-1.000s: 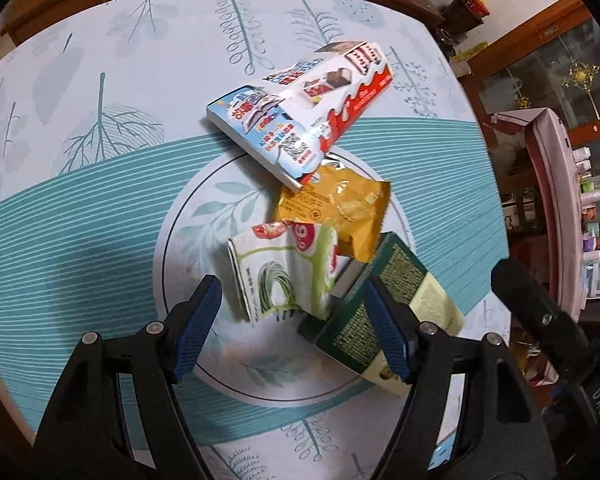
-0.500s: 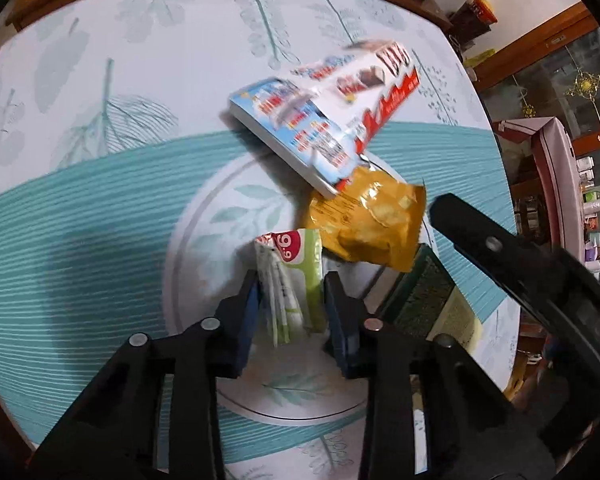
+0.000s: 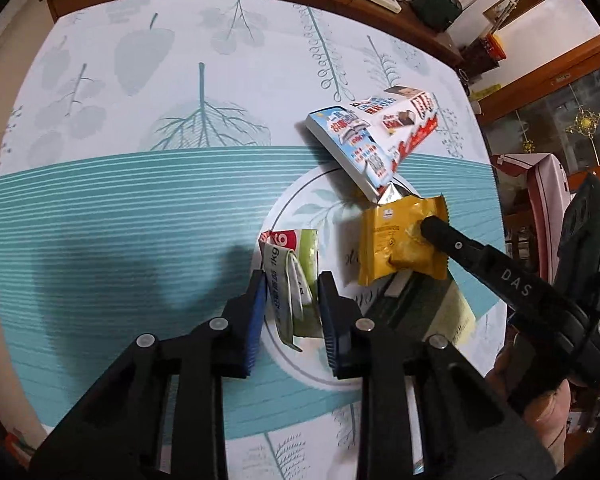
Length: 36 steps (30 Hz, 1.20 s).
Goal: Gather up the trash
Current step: 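Grasp the green-and-white snack packet with the left tool while the right tool grasps the yellow cracker bag, then carry the snack packet and cracker bag down over the black bin with both tools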
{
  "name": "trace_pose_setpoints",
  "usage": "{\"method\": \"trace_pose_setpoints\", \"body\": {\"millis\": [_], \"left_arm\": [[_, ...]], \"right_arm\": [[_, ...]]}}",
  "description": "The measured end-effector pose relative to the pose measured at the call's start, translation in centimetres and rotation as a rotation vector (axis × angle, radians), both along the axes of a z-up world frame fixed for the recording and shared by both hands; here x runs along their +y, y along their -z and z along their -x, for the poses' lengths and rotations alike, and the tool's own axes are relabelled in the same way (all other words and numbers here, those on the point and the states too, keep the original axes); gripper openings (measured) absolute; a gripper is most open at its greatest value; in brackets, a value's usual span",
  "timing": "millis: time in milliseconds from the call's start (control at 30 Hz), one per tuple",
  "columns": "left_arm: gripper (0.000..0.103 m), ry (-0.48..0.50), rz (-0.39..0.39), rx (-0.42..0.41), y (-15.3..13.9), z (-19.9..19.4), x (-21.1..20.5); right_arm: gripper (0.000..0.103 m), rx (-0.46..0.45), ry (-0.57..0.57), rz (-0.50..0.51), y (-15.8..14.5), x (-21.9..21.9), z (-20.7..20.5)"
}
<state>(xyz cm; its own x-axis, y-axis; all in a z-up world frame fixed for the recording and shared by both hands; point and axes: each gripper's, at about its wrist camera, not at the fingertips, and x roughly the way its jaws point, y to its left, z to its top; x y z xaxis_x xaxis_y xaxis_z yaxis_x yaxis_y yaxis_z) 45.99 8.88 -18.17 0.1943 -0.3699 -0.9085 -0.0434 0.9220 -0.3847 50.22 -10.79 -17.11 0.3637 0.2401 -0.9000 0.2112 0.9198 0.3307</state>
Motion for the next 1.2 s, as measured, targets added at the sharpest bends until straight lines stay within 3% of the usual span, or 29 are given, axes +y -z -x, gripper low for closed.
{"method": "trace_pose_setpoints", "body": {"millis": [300, 533, 833, 1200], "left_arm": [[0.023, 0.099, -0.026, -0.124, -5.3, 5.8, -0.7], [0.023, 0.2, -0.073, -0.197, -8.5, 13.3, -1.9], [0.023, 0.28, -0.156, -0.242, -9.1, 26.6, -5.8], [0.023, 0.323, -0.148, -0.273, -8.1, 41.6, -12.4]], "right_arm": [[0.007, -0.122, 0.035, -0.08, -5.9, -0.7, 7.4], [0.006, -0.152, 0.054, -0.092, -8.8, -1.1, 19.5], [0.006, -0.127, 0.044, -0.102, -8.1, -3.3, 36.9], [0.006, -0.119, 0.04, -0.096, -5.8, -8.7, 52.8]]}}
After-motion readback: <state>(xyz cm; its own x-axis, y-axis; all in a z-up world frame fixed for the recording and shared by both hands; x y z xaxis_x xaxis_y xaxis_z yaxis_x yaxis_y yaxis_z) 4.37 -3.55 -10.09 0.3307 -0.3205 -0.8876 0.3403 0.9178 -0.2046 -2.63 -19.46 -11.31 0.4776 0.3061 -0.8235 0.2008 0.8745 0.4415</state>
